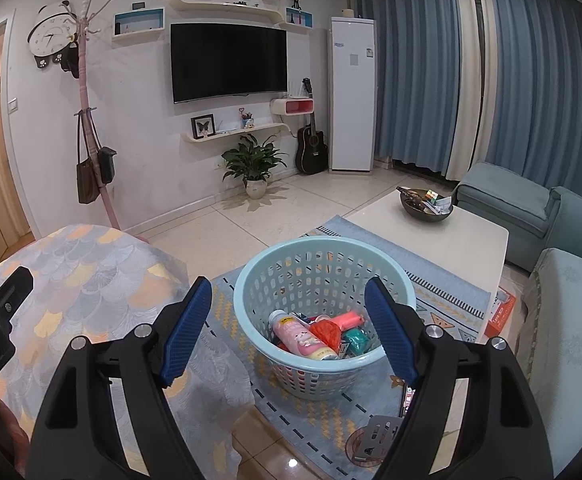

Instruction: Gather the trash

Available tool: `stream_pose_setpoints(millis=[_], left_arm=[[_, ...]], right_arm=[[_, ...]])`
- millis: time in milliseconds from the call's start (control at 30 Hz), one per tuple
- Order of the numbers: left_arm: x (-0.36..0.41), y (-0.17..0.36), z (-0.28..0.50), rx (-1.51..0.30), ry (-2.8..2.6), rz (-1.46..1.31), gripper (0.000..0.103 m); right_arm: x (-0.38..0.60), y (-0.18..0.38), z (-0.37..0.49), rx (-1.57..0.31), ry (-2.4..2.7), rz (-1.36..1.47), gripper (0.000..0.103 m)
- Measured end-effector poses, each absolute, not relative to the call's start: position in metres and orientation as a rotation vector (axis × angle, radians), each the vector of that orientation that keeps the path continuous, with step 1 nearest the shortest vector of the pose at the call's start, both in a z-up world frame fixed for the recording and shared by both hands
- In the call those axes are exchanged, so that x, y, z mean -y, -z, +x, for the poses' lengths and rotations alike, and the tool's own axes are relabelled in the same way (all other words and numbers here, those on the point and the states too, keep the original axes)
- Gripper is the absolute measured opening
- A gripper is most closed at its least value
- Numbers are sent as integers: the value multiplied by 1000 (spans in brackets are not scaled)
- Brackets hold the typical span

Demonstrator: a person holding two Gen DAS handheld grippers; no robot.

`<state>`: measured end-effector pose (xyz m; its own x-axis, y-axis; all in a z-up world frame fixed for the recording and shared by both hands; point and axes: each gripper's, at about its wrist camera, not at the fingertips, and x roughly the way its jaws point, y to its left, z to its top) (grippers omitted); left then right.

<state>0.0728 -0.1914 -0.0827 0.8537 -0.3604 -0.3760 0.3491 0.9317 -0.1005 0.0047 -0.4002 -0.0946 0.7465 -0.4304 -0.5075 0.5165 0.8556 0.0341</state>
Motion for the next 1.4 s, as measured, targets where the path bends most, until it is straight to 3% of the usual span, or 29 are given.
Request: stream_pose_setpoints(millis=[1400], left_arm=[[198, 80, 65, -377, 374, 5, 95]], right_arm=[[402, 95, 3, -504, 531, 162, 75]])
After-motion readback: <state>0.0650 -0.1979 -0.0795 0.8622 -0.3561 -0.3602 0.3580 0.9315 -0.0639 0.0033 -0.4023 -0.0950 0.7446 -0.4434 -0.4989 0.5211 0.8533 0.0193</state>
